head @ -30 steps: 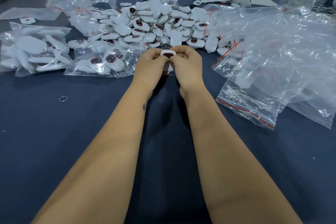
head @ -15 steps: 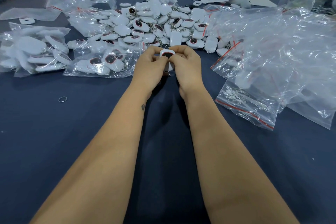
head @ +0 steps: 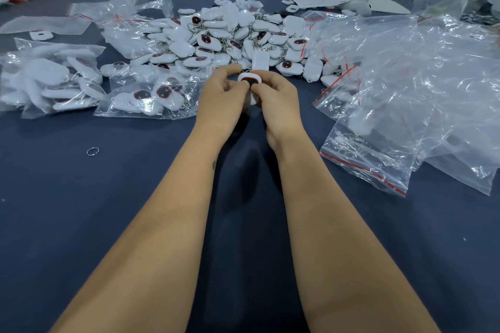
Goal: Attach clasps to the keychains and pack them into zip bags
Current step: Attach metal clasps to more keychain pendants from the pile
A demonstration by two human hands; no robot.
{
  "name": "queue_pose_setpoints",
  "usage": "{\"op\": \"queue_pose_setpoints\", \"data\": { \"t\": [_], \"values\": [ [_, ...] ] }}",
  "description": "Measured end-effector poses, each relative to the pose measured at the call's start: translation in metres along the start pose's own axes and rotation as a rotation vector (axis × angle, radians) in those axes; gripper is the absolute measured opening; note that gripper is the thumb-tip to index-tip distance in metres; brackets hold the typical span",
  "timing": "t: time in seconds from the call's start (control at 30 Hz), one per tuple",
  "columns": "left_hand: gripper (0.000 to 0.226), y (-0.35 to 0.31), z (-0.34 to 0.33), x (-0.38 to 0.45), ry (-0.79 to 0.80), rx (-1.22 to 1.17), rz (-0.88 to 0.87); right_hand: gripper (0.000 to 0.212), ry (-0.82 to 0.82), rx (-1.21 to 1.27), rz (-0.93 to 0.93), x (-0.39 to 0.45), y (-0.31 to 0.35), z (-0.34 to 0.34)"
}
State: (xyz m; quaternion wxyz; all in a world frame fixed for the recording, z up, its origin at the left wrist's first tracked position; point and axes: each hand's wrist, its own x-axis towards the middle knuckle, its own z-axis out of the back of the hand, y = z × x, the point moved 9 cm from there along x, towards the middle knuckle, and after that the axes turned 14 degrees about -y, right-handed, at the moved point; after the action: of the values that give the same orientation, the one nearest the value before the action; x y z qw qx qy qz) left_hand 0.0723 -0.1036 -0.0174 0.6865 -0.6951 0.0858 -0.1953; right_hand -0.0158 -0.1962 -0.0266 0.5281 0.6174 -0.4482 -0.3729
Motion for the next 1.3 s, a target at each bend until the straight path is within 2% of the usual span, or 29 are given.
{"op": "queue_pose_setpoints", "data": {
  "t": [0.17, 0.3, 0.37, 0.43, 0.53, 0.63, 0.77, 0.93, 1.07, 1.17, 1.3],
  "values": [
    [0.023, -0.024, 0.026, 0.000, -0.195, 0.129, -0.259, 0.016, 0.062, -0.008, 0.090, -0.003, 0.007, -0.005],
    [0.025, -0.033, 0.049, 0.004, -0.391, 0.334, -0.369, 0.010, 0.050, 0.021, 0.041, -0.003, 0.004, -0.006],
    [0.034, -0.026, 0.050, 0.011, -0.366, 0.510, -0.353, 0.012, 0.003, 0.069, 0.000, 0.000, 0.002, -0.001],
    [0.041, -0.011, 0.043, 0.017, -0.258, 0.657, -0.281, 0.015, -0.005, 0.134, -0.045, 0.001, 0.001, 0.001],
    [0.043, -0.003, 0.033, 0.015, -0.167, 0.777, -0.284, 0.020, 0.008, 0.223, -0.098, 0.001, 0.000, 0.000],
    [0.036, -0.008, 0.034, 0.011, -0.192, 0.681, -0.274, 0.020, 0.053, 0.339, -0.146, -0.001, 0.000, -0.005],
    [0.027, -0.010, 0.033, 0.006, -0.188, 0.380, -0.151, 0.009, 0.158, 0.440, -0.163, -0.006, 0.003, -0.015],
    [0.023, -0.014, 0.039, 0.002, -0.273, 0.193, -0.091, 0.012, 0.058, 0.194, -0.051, -0.004, 0.001, -0.012],
    [0.022, -0.022, 0.045, 0.002, -0.341, 0.106, -0.144, 0.016, -0.015, -0.005, 0.045, -0.004, -0.002, -0.008],
    [0.021, -0.031, 0.041, -0.002, -0.324, 0.081, -0.233, 0.009, 0.078, -0.186, 0.162, -0.010, 0.001, -0.019],
    [0.021, -0.039, 0.036, -0.007, -0.306, 0.102, -0.344, 0.025, 0.266, -0.332, 0.289, -0.023, 0.004, -0.039]
  ]
}}
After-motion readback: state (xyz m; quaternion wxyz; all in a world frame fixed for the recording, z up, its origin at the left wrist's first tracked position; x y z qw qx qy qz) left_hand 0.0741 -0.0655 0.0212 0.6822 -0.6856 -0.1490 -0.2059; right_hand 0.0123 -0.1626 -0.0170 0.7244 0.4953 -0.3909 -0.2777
